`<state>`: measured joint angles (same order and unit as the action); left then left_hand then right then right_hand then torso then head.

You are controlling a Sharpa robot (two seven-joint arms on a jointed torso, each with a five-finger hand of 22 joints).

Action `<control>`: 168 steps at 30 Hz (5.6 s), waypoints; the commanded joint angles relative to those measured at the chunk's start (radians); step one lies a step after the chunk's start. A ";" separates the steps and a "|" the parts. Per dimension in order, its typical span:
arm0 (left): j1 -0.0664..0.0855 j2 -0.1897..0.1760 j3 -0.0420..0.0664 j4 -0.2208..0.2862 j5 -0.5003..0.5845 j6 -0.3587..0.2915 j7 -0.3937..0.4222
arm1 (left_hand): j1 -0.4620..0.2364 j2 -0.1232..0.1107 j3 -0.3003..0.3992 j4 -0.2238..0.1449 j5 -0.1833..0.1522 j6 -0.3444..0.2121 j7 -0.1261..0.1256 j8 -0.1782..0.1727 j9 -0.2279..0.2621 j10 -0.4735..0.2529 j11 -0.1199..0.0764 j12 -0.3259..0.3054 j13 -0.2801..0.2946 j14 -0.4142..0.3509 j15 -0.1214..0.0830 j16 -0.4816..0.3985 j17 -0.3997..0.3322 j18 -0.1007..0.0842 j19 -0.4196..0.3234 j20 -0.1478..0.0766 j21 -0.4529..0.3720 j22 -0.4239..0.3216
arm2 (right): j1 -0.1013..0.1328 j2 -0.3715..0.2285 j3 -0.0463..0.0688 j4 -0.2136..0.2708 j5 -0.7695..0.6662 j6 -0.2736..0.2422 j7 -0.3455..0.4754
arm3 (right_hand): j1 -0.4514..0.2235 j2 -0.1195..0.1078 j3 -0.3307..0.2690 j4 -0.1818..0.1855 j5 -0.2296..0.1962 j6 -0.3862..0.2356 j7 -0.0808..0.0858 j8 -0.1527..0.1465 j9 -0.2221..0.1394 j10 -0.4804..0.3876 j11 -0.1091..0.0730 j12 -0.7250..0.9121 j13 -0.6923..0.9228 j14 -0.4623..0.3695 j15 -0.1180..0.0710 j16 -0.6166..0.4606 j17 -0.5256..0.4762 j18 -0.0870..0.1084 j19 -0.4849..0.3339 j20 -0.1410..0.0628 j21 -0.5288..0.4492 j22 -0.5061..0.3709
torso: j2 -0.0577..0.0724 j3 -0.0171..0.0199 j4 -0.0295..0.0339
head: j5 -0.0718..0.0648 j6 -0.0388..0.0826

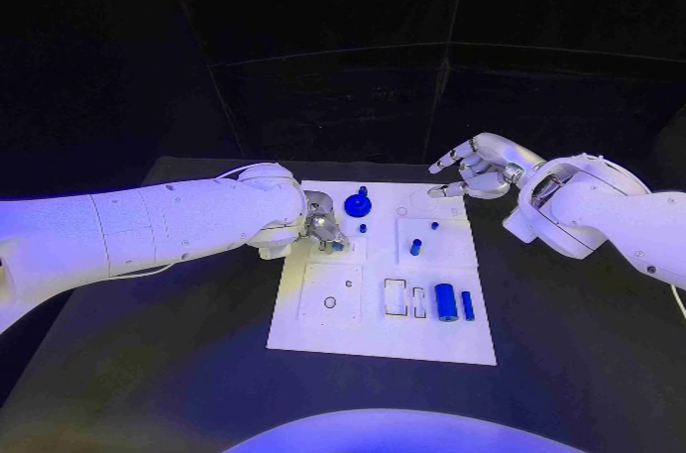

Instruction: Assemble the parts on the task board

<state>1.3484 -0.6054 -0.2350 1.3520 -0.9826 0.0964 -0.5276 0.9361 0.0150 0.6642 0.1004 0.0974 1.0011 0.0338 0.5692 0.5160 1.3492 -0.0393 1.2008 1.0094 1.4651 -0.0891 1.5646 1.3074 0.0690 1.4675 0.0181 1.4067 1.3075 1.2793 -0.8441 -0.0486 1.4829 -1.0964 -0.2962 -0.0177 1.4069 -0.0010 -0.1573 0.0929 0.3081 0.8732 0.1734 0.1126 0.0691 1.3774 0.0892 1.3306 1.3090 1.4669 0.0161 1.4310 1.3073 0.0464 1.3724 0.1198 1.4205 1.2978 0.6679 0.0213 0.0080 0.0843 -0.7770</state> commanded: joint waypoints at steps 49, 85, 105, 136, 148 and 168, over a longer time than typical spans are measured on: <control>0.041 0.110 -0.001 -0.171 0.122 0.237 -0.019 | 0.012 0.013 0.108 -0.109 0.006 0.022 -0.006 -0.009 -0.008 0.007 -0.003 0.002 0.000 0.106 -0.008 0.006 0.263 -0.015 0.020 -0.006 -0.009 0.017 | 0.002 0.014 0.000 -0.009 -0.003 0.028 -0.012 | 0.004 0.014 -0.006 0.000 0.006 0.008 -0.001 0.006 0.000 0.000 -0.005 -0.002 0.004 0.052 -0.008 -0.005 0.020 0.020 -0.006 0.000 -0.004 -0.002 | -0.001 -0.0004 0.0013 | 0.002 -0.019; 0.037 0.109 -0.001 -0.166 0.099 0.250 -0.022 | 0.012 0.014 0.107 -0.109 0.005 0.023 -0.006 -0.009 -0.009 0.007 -0.003 0.001 0.000 0.106 -0.008 0.006 0.263 -0.016 0.022 -0.005 -0.007 0.021 | 0.002 0.018 0.000 -0.010 -0.003 0.031 -0.010 | 0.004 0.014 -0.006 0.000 0.006 0.008 -0.001 0.006 0.000 0.000 -0.005 -0.002 0.004 0.052 -0.008 -0.005 0.020 0.020 -0.006 0.000 -0.004 -0.002 | 0.000 -0.0005 0.0015 | 0.005 -0.022; 0.035 0.113 -0.001 -0.177 0.098 0.260 -0.023 | 0.011 0.016 0.106 -0.108 0.005 0.024 -0.006 -0.009 -0.009 0.007 -0.003 0.000 -0.002 0.106 -0.008 0.006 0.263 -0.016 0.021 -0.005 -0.008 0.019 | 0.002 0.018 0.000 -0.010 -0.003 0.034 -0.011 | 0.004 0.014 -0.006 0.000 0.006 0.008 -0.001 0.006 0.000 0.000 -0.005 -0.002 0.004 0.052 -0.008 -0.005 0.020 0.020 -0.006 0.000 -0.004 -0.002 | 0.000 -0.0007 0.0004 | 0.007 -0.027; 0.026 0.128 -0.001 -0.196 0.098 0.291 -0.026 | -0.030 0.014 0.039 -0.081 0.000 0.038 -0.006 -0.015 -0.024 0.013 -0.002 0.005 0.010 0.106 -0.005 0.006 0.263 -0.016 0.021 -0.002 -0.008 0.024 | 0.002 0.017 0.000 -0.006 -0.004 0.034 -0.012 | 0.006 0.015 -0.008 0.001 0.006 0.009 -0.002 0.007 0.000 -0.001 -0.006 -0.002 0.004 0.051 -0.009 -0.006 0.019 0.020 -0.006 -0.001 -0.004 -0.002 | 0.000 -0.0002 0.0002 | 0.004 -0.034; 0.026 0.132 -0.001 -0.201 0.098 0.303 -0.026 | -0.070 0.015 -0.073 -0.041 -0.001 0.052 -0.008 -0.029 -0.048 0.015 -0.003 0.003 0.014 0.106 -0.006 0.006 0.263 -0.017 0.022 -0.003 -0.005 0.031 | 0.002 0.016 0.000 -0.005 -0.006 0.033 -0.013 | 0.006 0.015 -0.009 0.001 0.006 0.009 -0.002 0.007 0.000 -0.003 -0.006 -0.005 0.001 0.050 -0.009 -0.009 0.014 0.021 -0.010 -0.001 -0.007 -0.007 | 0.000 -0.0007 0.0012 | 0.004 -0.035; 0.026 0.132 -0.001 -0.214 0.098 0.287 -0.026 | -0.126 0.003 -0.212 0.036 -0.003 0.063 -0.010 -0.036 -0.070 0.015 -0.004 -0.002 0.015 0.106 -0.008 0.006 0.263 -0.018 0.023 -0.004 -0.004 0.038 | 0.002 0.013 0.001 -0.003 -0.006 0.029 -0.011 | 0.005 0.014 -0.013 0.002 0.005 0.007 -0.002 0.007 -0.001 -0.007 -0.006 -0.010 -0.005 0.048 -0.009 -0.015 0.006 0.023 -0.016 -0.001 -0.012 -0.015 | 0.000 -0.0013 0.0009 | 0.005 -0.033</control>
<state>1.3732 -0.4740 -0.2361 1.1396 -0.8854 0.3819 -0.5472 0.8203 0.0203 0.4618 0.1338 0.1002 1.0598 0.0210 0.5384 0.4469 1.3634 -0.0430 1.2007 1.0236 1.4652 -0.0891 1.5646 1.3074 0.0689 1.4674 0.0182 1.3982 1.3075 1.2793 -0.8307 -0.0487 1.4772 -1.0992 -0.2659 -0.0329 1.4121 0.0043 -0.1660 0.0962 0.3081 0.8768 0.1698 0.1161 0.0691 1.3737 0.0855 1.3269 1.3056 1.4668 0.0161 1.4228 1.3077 0.0624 1.3653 0.1199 1.4131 1.2843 0.6677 0.0202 0.0090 0.0890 -0.8099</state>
